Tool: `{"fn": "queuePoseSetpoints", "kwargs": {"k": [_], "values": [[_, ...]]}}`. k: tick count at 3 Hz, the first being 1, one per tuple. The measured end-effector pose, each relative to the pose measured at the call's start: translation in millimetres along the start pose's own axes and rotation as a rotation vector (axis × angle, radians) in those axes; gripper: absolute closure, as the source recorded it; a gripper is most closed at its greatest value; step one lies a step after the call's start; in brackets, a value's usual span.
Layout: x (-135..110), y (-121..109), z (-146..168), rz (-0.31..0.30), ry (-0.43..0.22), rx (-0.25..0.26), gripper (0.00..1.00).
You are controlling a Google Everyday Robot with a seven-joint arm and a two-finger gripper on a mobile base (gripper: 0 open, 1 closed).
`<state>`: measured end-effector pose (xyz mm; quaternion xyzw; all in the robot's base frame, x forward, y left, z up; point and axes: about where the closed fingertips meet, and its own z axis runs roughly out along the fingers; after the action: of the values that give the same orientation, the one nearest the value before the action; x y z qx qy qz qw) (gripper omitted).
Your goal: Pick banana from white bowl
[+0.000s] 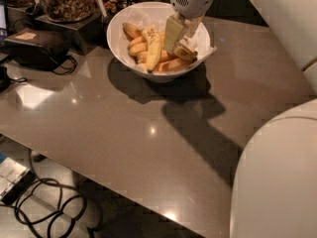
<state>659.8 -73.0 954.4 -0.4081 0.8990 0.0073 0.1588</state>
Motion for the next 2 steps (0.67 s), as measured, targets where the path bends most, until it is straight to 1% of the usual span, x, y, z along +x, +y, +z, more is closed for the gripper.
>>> {"fn": "queuePoseSetpoints", "kwargs": {"k": [2], "values": [[2, -10, 22, 0.029, 0.044, 0.002, 0.42]]}}
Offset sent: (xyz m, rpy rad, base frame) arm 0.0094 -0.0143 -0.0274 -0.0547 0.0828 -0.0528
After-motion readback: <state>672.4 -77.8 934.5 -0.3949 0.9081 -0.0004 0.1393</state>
